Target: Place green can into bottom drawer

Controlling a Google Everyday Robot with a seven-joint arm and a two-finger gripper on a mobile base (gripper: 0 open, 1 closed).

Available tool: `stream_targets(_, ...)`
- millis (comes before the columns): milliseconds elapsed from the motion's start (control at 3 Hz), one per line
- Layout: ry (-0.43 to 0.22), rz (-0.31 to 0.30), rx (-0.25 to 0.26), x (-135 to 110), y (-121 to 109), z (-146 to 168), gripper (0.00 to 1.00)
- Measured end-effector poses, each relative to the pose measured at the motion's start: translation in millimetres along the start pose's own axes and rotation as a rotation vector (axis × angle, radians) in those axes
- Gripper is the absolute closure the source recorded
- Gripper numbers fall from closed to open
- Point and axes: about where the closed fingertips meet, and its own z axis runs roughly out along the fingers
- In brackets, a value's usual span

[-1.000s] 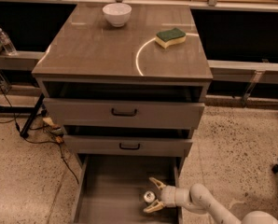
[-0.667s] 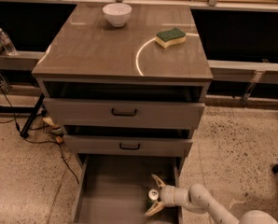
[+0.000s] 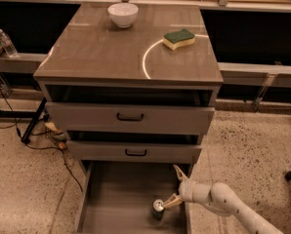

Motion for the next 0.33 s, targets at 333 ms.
stream_targets(333,0.000,0.001,0.000,0.2,0.3,0.1,0.00)
